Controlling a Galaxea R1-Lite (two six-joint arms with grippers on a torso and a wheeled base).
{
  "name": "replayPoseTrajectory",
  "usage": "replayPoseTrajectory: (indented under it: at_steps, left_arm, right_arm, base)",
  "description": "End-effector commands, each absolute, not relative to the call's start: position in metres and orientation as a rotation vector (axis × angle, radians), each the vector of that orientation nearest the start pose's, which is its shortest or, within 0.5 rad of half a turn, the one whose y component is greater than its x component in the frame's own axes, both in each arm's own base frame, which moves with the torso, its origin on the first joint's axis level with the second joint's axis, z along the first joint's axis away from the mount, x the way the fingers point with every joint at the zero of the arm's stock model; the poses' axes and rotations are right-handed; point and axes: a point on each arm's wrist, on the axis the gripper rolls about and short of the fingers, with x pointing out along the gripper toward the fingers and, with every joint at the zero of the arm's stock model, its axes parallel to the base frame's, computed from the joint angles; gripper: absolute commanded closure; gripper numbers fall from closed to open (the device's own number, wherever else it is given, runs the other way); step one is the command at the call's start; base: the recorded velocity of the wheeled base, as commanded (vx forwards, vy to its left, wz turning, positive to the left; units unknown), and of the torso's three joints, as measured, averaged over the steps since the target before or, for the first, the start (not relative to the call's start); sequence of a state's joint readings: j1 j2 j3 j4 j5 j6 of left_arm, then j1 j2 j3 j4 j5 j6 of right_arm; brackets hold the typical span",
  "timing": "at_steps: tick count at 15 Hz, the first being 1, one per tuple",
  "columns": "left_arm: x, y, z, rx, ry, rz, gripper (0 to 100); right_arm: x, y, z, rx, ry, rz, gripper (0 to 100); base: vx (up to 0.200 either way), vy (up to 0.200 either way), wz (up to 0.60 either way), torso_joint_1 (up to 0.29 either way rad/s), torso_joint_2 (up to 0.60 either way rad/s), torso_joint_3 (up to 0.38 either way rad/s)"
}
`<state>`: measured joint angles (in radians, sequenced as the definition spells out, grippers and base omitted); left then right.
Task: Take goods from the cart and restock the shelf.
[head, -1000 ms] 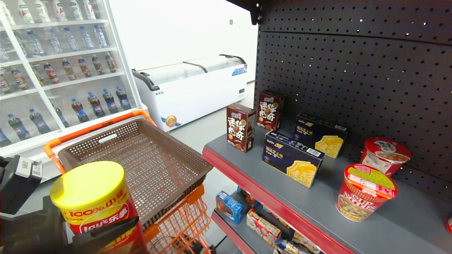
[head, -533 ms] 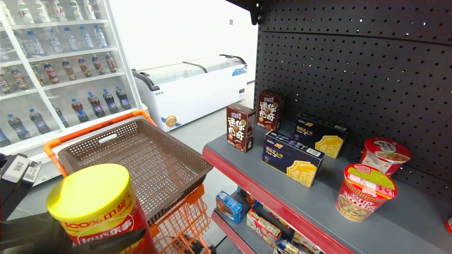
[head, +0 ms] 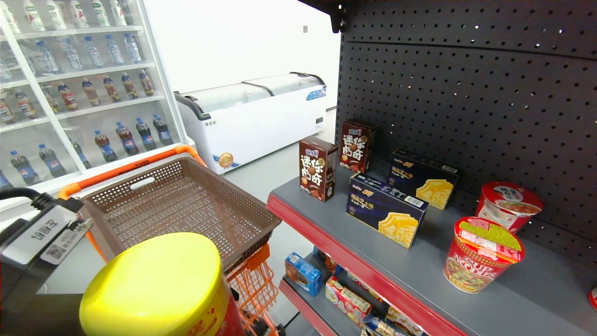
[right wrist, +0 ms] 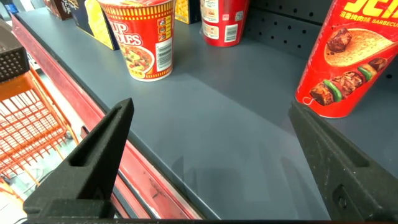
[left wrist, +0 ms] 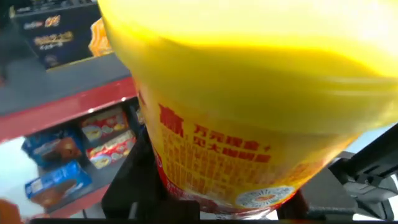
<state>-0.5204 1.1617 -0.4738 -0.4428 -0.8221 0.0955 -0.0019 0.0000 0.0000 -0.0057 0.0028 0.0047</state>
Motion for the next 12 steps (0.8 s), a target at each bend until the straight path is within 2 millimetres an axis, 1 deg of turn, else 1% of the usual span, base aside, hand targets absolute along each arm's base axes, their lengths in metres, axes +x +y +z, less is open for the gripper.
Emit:
replayPoseTrajectory:
  at_steps: [1, 4, 11, 12]
  left_arm:
    - [0.1383, -0.1032, 0.1918, 0.034, 0.242, -1.380, 100]
    - [0.1421, -0.1058, 0.1892, 0.030, 0.250, -1.395, 100]
    - [0.1426, -0.1048, 0.1899, 0.030, 0.246, -1.391, 100]
    - [0.1424, -0.1048, 0.1895, 0.029, 0.248, -1.391, 100]
  right_arm:
    - [-0.0227, 0.0001, 0.0761, 0.005, -0.005, 0.002, 0]
    - [-0.0227, 0.0001, 0.0761, 0.005, -0.005, 0.003, 0]
    - [-0.0227, 0.0001, 0.0761, 0.005, -0.005, 0.002, 0]
    - [-0.0227, 0.0001, 0.0761, 0.005, -0.005, 0.002, 0]
  base:
    - [0.000, 0.000, 0.00, 0.000, 0.00, 0.000]
    - [0.000, 0.000, 0.00, 0.000, 0.00, 0.000]
    - [0.000, 0.000, 0.00, 0.000, 0.00, 0.000]
    - [0.000, 0.000, -0.60, 0.002, 0.00, 0.002]
